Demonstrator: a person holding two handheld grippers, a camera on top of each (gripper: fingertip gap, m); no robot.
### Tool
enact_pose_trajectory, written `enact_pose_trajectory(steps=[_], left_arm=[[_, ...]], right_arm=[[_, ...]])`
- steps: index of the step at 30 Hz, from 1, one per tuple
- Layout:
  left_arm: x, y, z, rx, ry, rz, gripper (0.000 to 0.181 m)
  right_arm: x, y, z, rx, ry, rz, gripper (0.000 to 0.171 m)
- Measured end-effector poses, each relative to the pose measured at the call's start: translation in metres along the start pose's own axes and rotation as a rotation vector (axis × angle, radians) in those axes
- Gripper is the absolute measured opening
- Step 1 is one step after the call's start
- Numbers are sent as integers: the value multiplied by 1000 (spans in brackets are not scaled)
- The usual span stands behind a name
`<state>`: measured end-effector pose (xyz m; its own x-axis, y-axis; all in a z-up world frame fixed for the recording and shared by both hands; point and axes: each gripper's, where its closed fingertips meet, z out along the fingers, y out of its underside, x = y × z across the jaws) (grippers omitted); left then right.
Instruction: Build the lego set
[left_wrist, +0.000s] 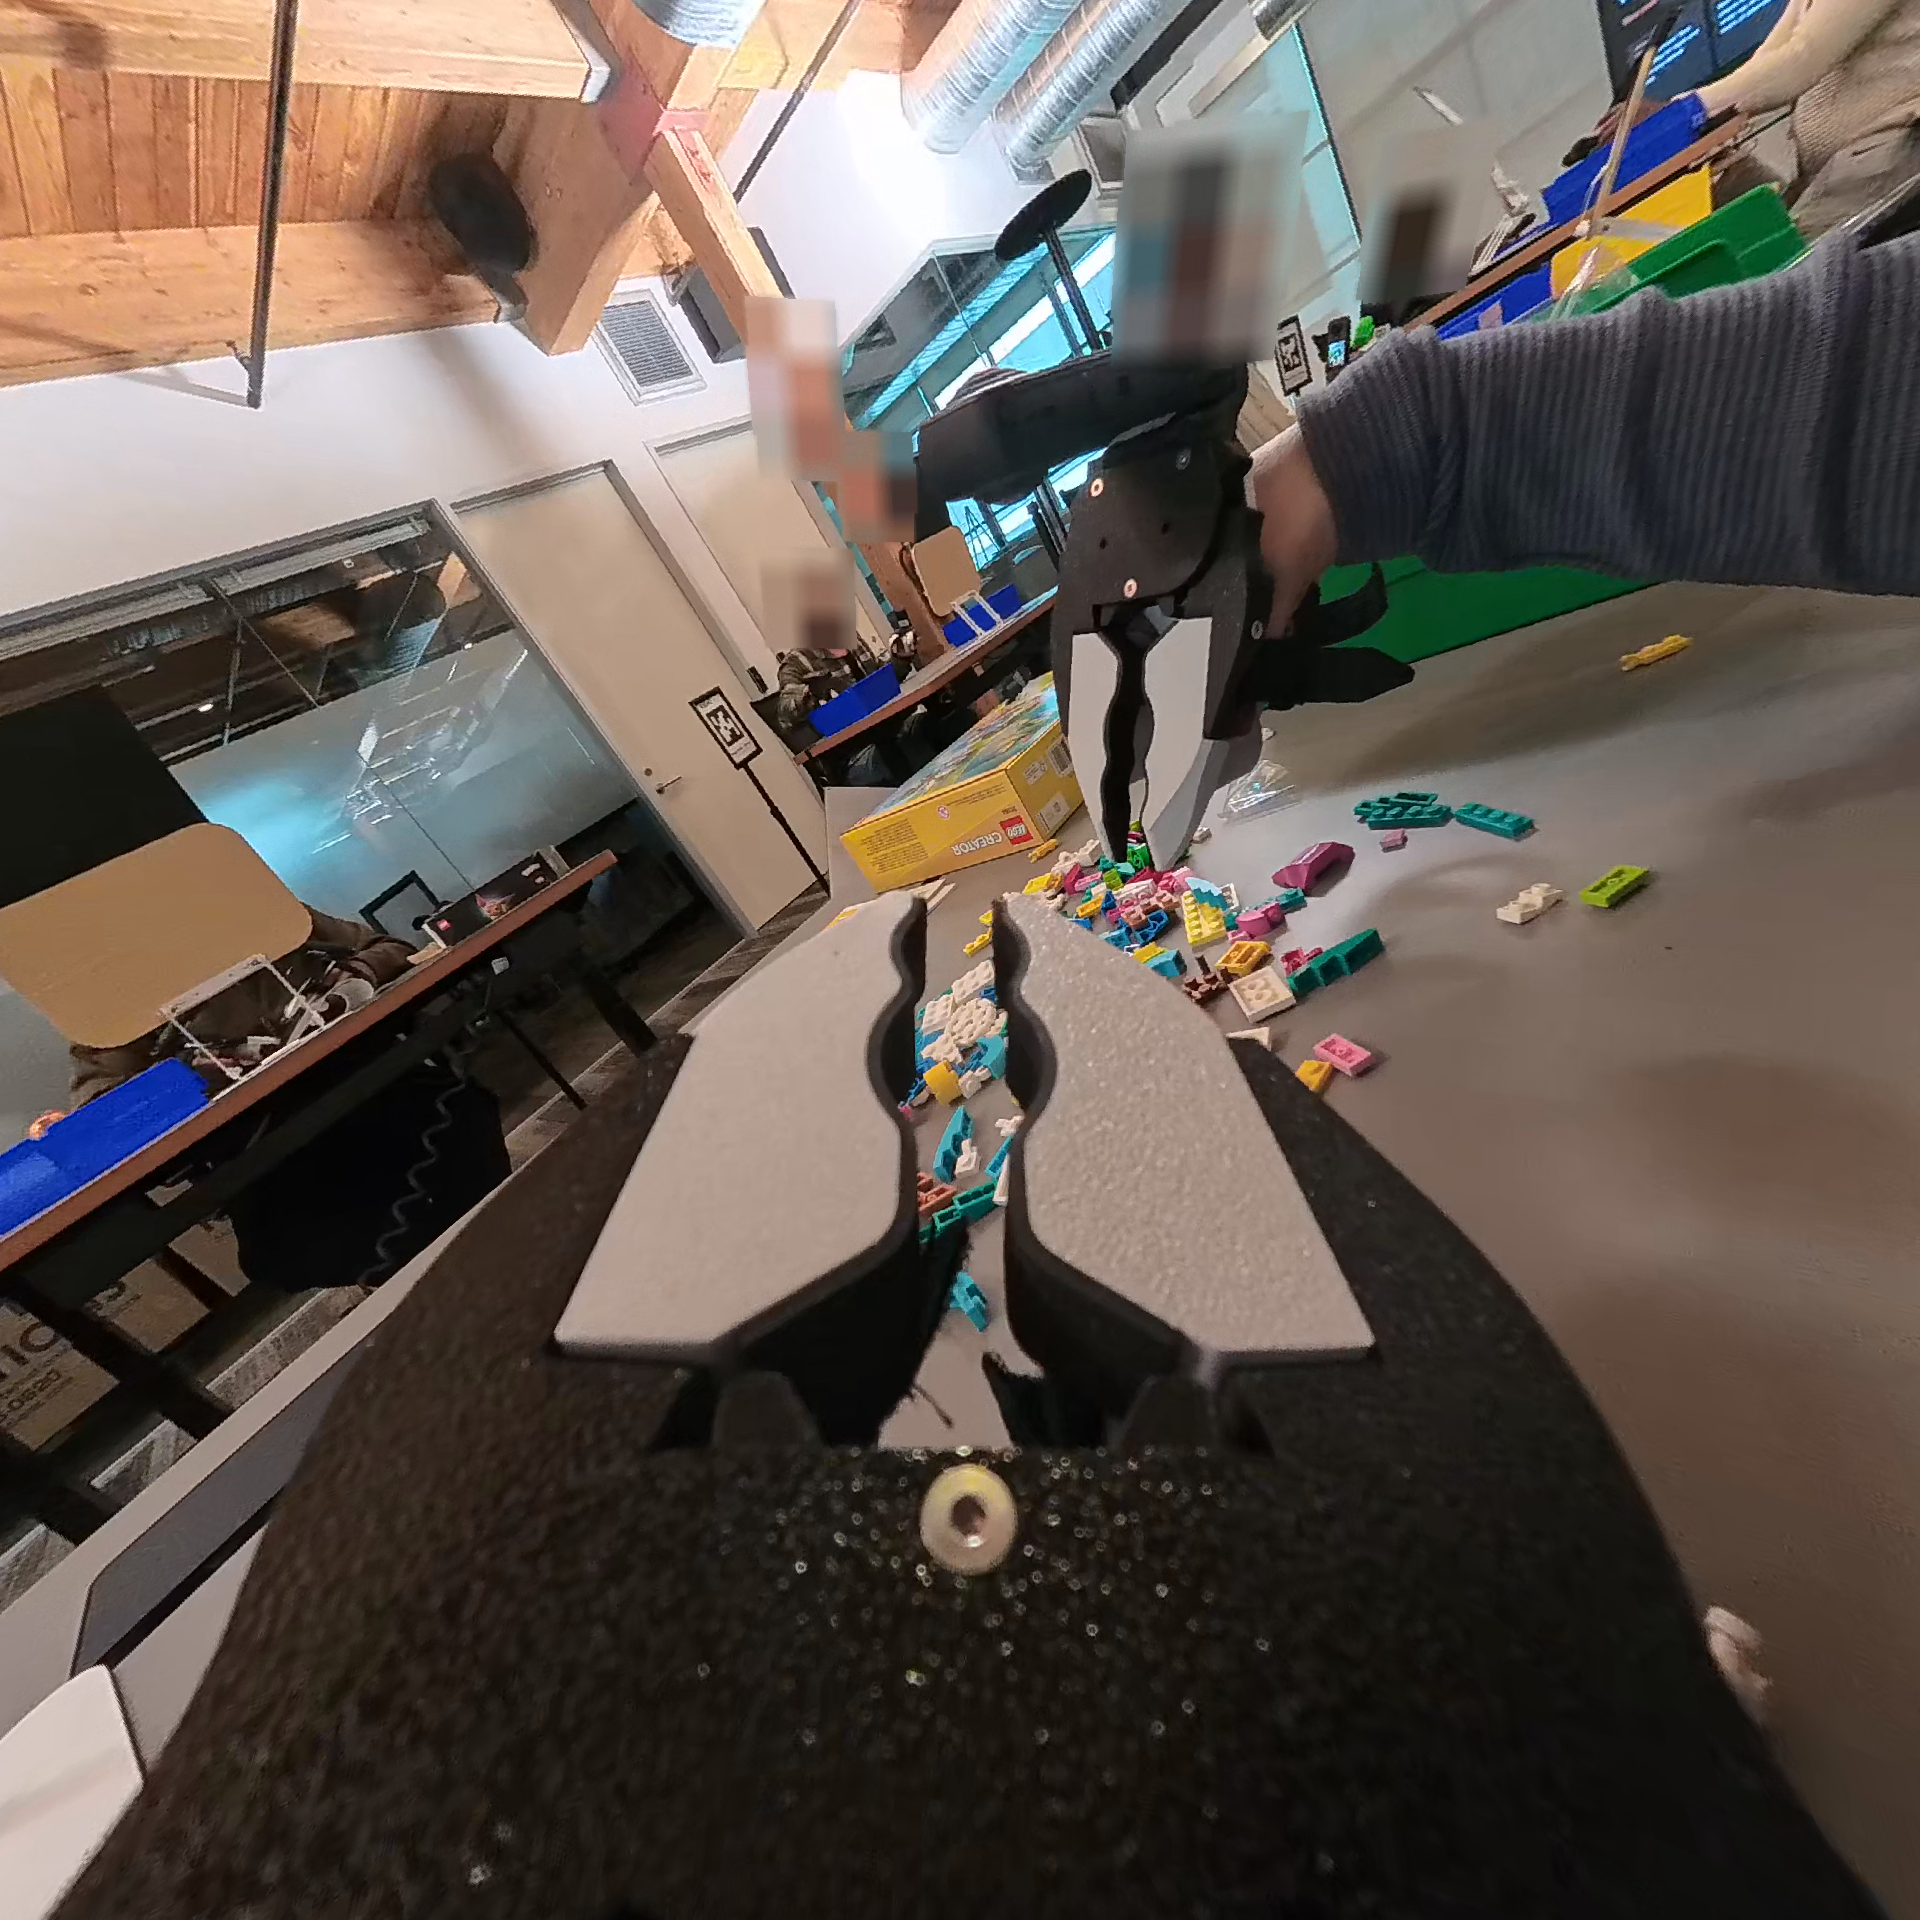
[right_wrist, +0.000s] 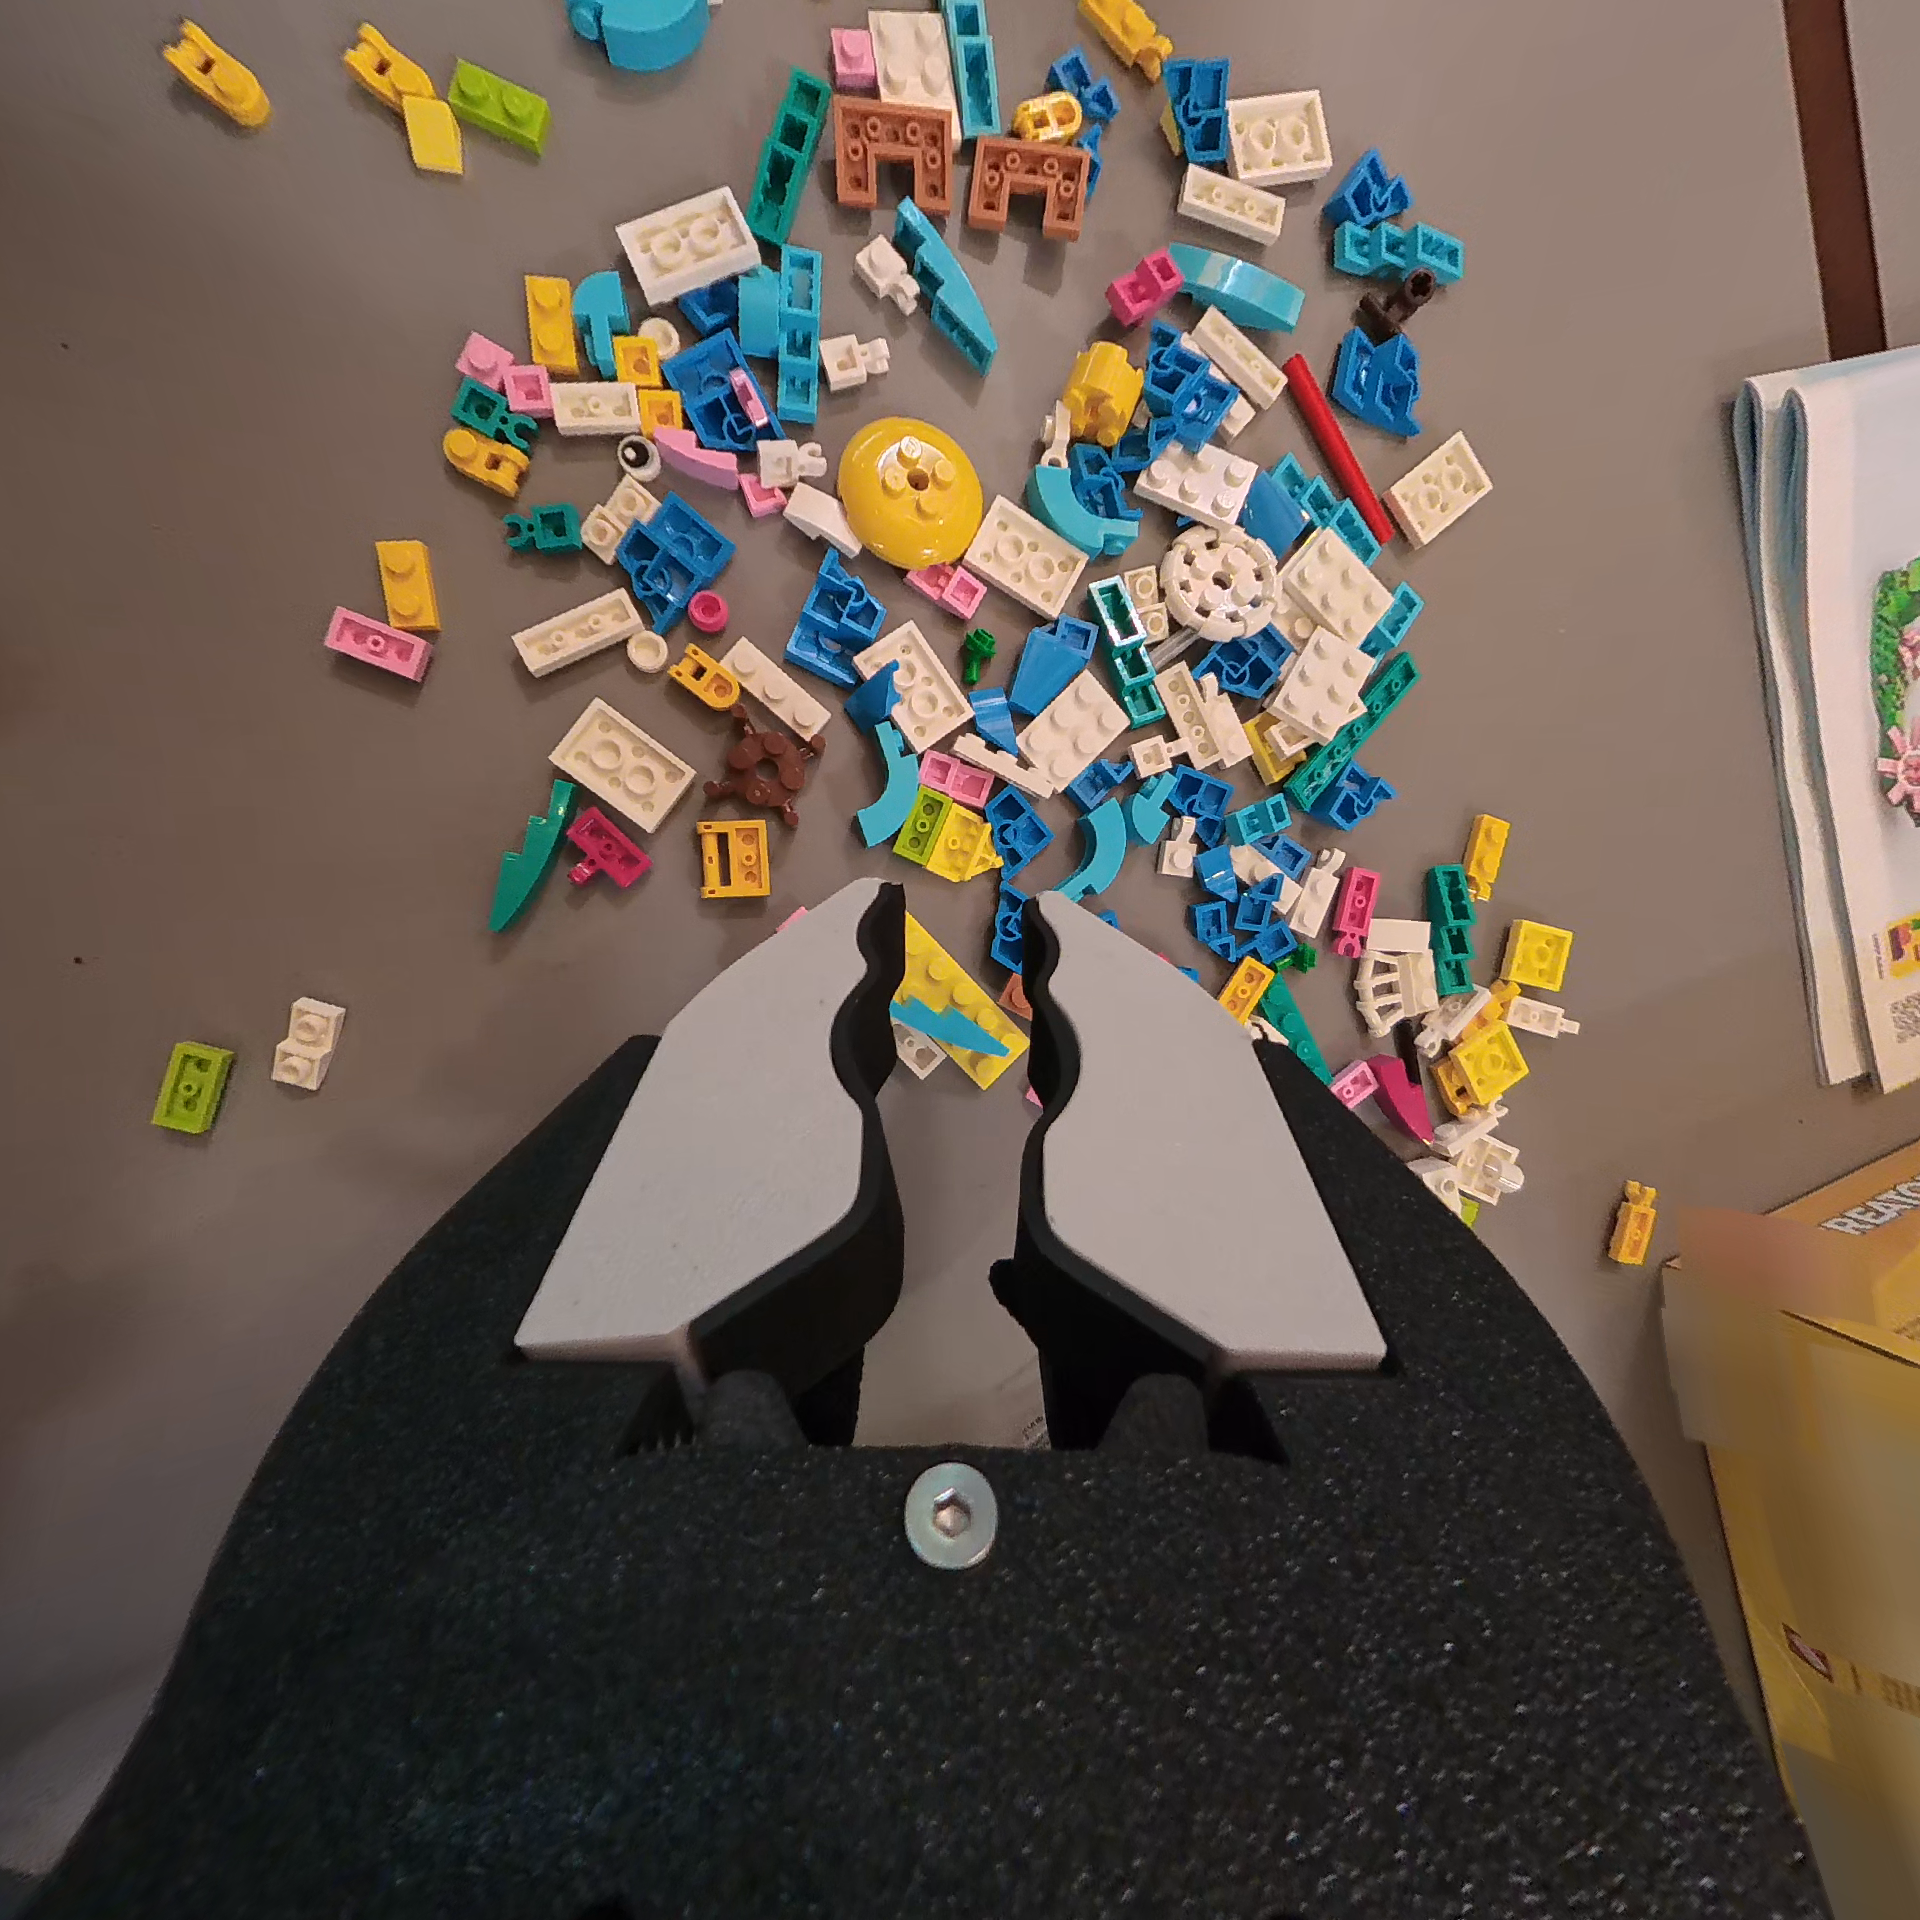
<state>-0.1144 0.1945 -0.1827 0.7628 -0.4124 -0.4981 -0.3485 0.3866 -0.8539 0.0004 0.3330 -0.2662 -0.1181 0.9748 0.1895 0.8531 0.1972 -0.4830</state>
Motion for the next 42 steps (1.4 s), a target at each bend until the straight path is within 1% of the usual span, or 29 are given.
enact_pose_trajectory(steps=[4,8,10,14,17,18,22,24,26,29,30,32,35,37,39,42], left_arm=[[4,0,0,-4,13,22,11],[23,0,3,-14,93,89,12],[31,-1,2,-12,117,145,11],[39,-1,3,-19,137,215,11],[39,-1,3,-18,136,212,11],[38,-1,3,-17,132,206,11],[31,-3,3,-10,101,173,11],[25,-3,3,-8,78,155,11],[19,-2,3,-12,49,132,11],[9,-6,2,-5,-1,81,12],[6,-7,1,-3,-18,60,13],[0,-13,-3,-8,-60,7,15],[-2,-34,-21,-17,-100,-103,20],[2,-51,-46,-29,-130,-153,23],[3,-68,-82,-46,-191,-148,23],[-7,-95,-152,-64,-358,-144,17]], right_arm=[[0,0,0,-1,-1,-2,21],[1,3,-5,-28,29,-1,21],[-2,2,-13,-7,60,19,21],[-26,-14,-19,185,142,57,21],[-42,-33,-21,268,247,40,21],[-50,-46,-22,331,254,44,21],[-78,-98,-26,669,206,124,18],[-83,-107,-21,743,210,138,17],[-81,-102,-11,700,267,107,17],[-67,-90,-5,588,416,18,17],[-65,-90,-6,570,436,9,17],[-66,-97,-13,598,433,13,16],[-67,-106,-25,644,472,-7,17],[-67,-109,-30,652,524,-44,17],[-67,-111,-32,654,570,-81,17],[-70,-120,-38,713,611,-91,17]])
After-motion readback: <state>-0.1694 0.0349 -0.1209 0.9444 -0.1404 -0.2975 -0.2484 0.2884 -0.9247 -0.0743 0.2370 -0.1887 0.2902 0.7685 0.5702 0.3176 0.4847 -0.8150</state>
